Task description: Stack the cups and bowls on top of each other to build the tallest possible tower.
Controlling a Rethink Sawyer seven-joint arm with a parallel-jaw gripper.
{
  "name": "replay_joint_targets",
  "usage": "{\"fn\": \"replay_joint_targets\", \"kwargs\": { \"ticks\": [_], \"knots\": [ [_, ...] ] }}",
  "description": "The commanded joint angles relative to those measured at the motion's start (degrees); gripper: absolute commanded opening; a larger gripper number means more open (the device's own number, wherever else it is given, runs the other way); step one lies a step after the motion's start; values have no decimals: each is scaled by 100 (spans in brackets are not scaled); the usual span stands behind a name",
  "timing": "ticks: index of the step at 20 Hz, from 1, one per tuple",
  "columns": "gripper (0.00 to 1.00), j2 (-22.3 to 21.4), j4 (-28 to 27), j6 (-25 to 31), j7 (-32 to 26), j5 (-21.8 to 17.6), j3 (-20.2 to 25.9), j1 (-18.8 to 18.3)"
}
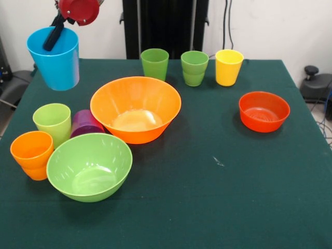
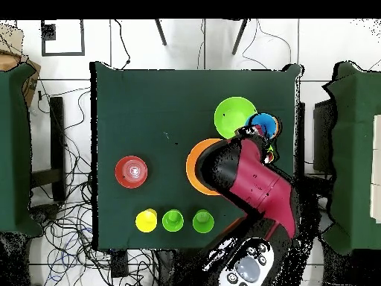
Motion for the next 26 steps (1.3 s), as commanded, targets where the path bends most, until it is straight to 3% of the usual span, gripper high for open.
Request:
{"fn": "replay_joint_targets", "kwargs": {
  "ticks": [1,18,26],
  "knots": [
    [0,-104,-573,2602,-275,-415,294,-311],
    [0,-147,-488,2466,14,-668,350,-184],
    [0,-88,-542,1798,12,-1142,64,45]
  ]
}}
